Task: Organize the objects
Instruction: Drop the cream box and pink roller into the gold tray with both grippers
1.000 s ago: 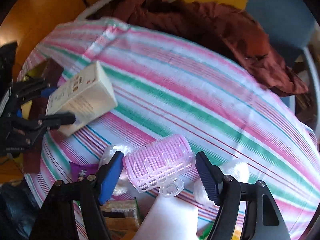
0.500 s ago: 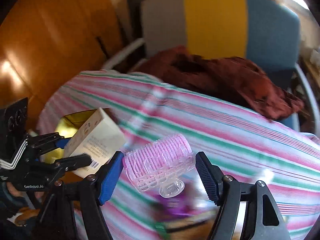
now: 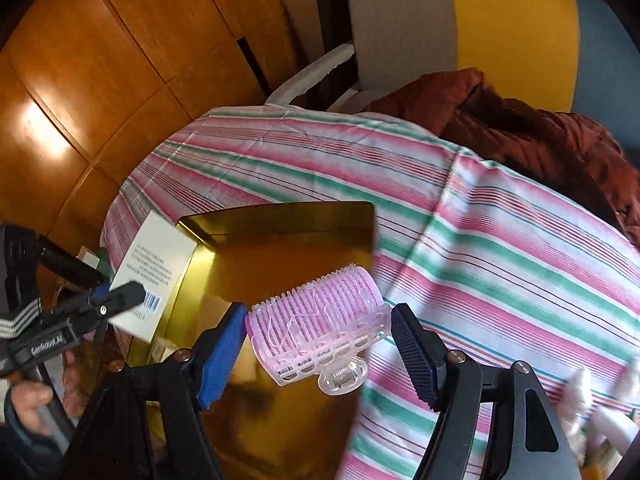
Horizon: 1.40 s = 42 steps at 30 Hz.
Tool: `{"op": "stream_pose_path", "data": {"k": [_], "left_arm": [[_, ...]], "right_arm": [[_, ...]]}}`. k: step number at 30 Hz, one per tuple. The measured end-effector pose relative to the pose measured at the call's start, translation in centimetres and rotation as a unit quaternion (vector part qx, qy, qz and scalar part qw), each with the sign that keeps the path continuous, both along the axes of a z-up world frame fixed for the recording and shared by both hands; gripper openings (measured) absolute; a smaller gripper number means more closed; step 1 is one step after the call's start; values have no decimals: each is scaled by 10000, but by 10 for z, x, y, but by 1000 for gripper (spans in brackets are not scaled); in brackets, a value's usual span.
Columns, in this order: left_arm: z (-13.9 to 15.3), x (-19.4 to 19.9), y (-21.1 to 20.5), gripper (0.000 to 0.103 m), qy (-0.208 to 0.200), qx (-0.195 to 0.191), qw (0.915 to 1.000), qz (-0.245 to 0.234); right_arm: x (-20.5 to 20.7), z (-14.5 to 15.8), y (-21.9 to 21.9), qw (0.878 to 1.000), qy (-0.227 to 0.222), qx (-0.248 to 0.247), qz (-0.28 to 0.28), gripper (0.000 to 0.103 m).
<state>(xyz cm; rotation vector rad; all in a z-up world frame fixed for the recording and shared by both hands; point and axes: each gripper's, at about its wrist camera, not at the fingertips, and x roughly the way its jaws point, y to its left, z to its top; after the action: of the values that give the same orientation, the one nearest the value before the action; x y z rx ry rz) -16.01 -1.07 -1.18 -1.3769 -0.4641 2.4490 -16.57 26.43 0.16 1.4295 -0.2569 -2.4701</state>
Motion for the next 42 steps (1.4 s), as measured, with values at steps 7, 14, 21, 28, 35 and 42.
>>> {"op": "stream_pose_path", "data": {"k": [7,14,21,28,35,42], "left_arm": [[-10,-29,10,52,-359,666,9966,313],[-31,-49,53,53,-822,826,9930,186],[-59,-29,65,54,-1162,452,9921,134],[-50,-15,97,54,-1123,205,9918,-581],[-51,11,85,54,-1187,-397,9887,-827],[-49,38,34,54,-989,-346,9940,-323]], "right_arm": [[-46,-18,-29,9994,-175,190,-235,75],[-56,-15,-16,9969,-166,-302,-706,81],[-15,-4,-2,9967,156,-58,-797,81],[29,-1,7,9952,235,-81,-947,83],[67,-3,16,9945,236,-150,-1010,85],[99,-5,12,9941,288,-219,-1018,89]]}}
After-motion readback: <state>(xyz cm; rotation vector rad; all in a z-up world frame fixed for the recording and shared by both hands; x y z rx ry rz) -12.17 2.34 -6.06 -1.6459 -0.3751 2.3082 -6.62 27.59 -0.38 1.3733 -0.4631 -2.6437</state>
